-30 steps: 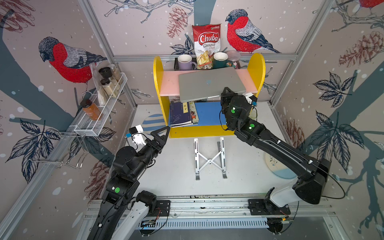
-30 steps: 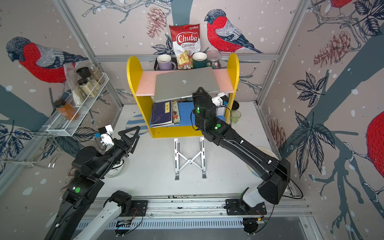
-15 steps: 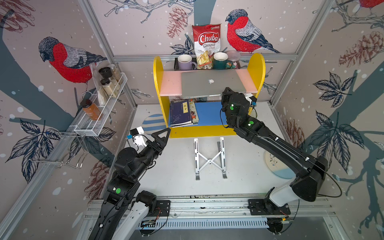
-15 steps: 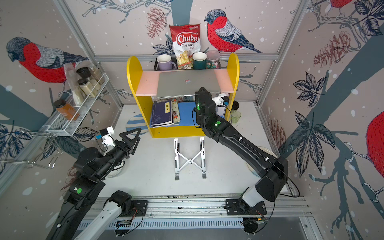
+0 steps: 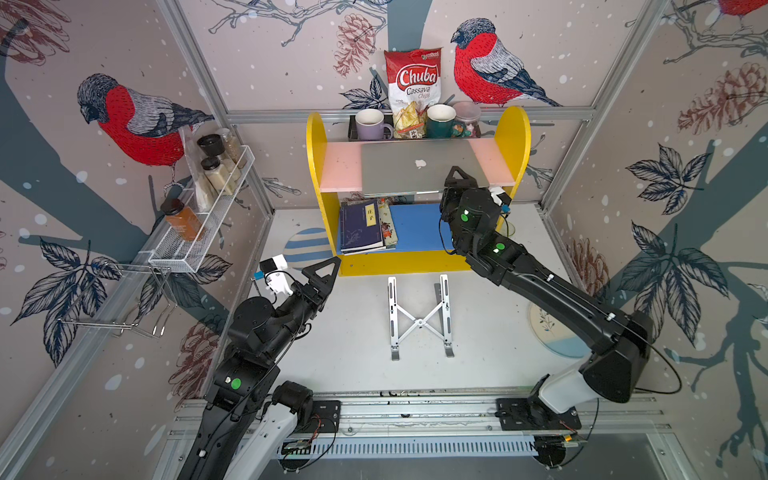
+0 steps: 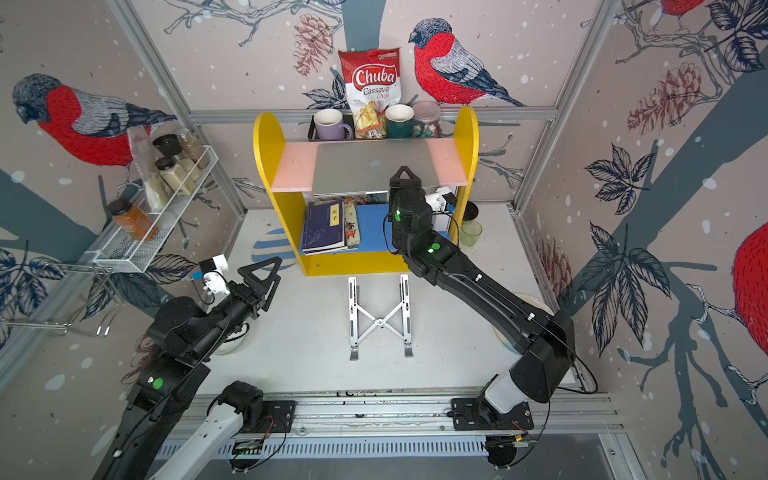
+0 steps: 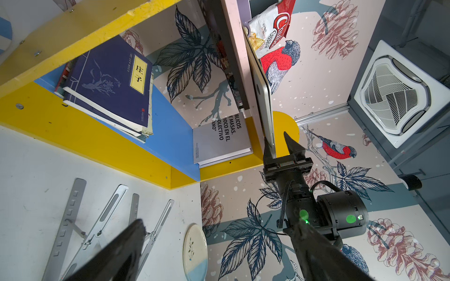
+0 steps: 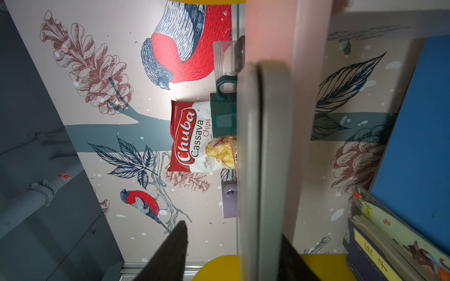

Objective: Close the laptop lid and set it aside
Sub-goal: Place the laptop on the shelf.

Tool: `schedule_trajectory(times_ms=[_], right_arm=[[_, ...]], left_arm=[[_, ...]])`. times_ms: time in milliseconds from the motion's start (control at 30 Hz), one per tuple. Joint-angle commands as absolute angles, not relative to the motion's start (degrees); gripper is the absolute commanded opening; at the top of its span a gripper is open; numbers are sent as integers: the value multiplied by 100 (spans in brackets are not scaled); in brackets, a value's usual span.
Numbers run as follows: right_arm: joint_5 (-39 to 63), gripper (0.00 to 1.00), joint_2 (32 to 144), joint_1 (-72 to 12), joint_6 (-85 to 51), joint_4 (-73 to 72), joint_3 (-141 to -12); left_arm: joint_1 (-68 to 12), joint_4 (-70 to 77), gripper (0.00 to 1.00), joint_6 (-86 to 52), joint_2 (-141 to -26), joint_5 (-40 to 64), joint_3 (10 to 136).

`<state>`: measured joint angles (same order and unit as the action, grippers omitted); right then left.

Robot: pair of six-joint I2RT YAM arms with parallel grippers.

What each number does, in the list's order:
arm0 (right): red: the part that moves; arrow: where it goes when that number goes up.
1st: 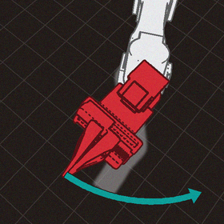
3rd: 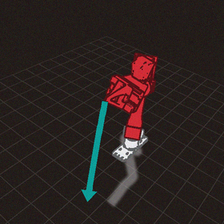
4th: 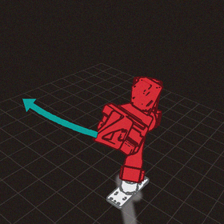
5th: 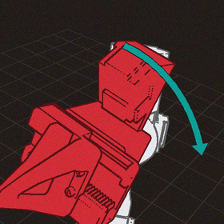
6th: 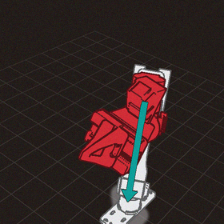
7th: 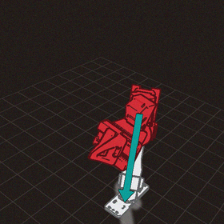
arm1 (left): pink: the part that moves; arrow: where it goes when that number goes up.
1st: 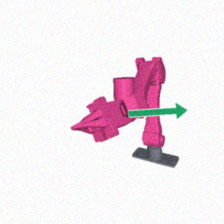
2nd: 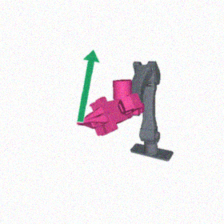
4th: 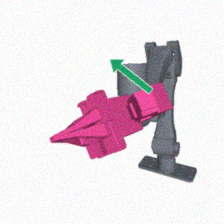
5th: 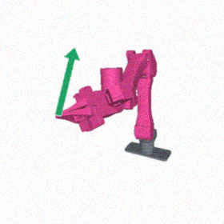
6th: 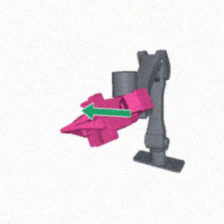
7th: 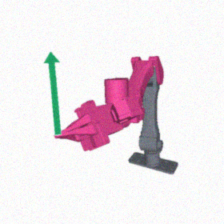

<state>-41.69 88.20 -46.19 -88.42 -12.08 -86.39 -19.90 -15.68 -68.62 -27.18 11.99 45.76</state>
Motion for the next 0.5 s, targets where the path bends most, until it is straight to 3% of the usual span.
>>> schedule_trajectory(times_ms=[0,67,100,467], right_arm=[[-4061,81,8834,-4622,-8917,-951,-8605],[-4088,98,8821,-4615,-9001,-795,-8614],[-4095,100,8816,-4610,-9022,-707,-8604],[-4027,100,8603,-4538,-9126,-484,-8208]], left_arm=[[-1984,-1485,95,-6841,-2707,1264,4553],[-1984,-1492,95,-6838,-2700,1262,4544],[-1981,-1503,95,-6831,-2699,1263,4542],[-1978,-1396,95,-6862,-2732,1247,4454]])
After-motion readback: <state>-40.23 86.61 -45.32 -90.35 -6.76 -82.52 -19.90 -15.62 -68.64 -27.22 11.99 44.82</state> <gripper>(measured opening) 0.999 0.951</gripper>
